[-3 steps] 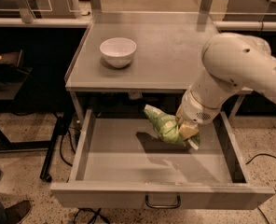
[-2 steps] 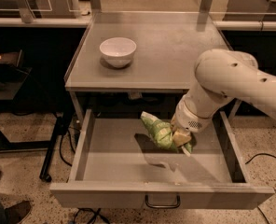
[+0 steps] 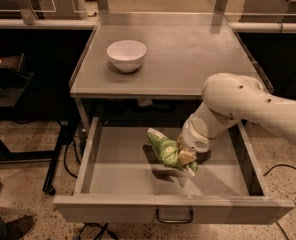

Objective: Place green jalapeno chip bag into top drawer

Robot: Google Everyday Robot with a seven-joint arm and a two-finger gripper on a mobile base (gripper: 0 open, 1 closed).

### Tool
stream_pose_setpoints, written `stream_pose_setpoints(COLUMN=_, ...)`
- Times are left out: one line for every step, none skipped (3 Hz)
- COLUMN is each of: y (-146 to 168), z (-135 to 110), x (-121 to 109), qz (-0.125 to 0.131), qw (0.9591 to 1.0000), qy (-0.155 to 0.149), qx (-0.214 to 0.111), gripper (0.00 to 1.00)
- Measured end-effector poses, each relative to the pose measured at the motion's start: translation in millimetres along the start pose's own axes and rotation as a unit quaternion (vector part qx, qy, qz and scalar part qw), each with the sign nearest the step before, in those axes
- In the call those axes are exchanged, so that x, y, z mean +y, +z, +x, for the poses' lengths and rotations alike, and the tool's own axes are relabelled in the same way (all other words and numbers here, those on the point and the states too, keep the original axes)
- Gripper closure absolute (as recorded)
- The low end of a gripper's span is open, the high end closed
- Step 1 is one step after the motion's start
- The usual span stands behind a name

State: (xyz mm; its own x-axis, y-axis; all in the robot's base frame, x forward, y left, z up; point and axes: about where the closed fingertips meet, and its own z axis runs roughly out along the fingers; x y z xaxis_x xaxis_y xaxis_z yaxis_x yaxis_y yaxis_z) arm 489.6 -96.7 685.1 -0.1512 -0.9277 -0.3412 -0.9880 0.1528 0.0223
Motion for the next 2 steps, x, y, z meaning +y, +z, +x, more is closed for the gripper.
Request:
stream_pose_setpoints(y=21, z=-7, x=5, qz=-0.013, qw=0.9998, qy=-0.002, qx=-0.016, gripper=1.0)
stream_pose_setpoints(y=48, z=-16, x=17, qz=-0.036, qw=0.9988, qy=-0.002, qx=-0.032, gripper=1.0)
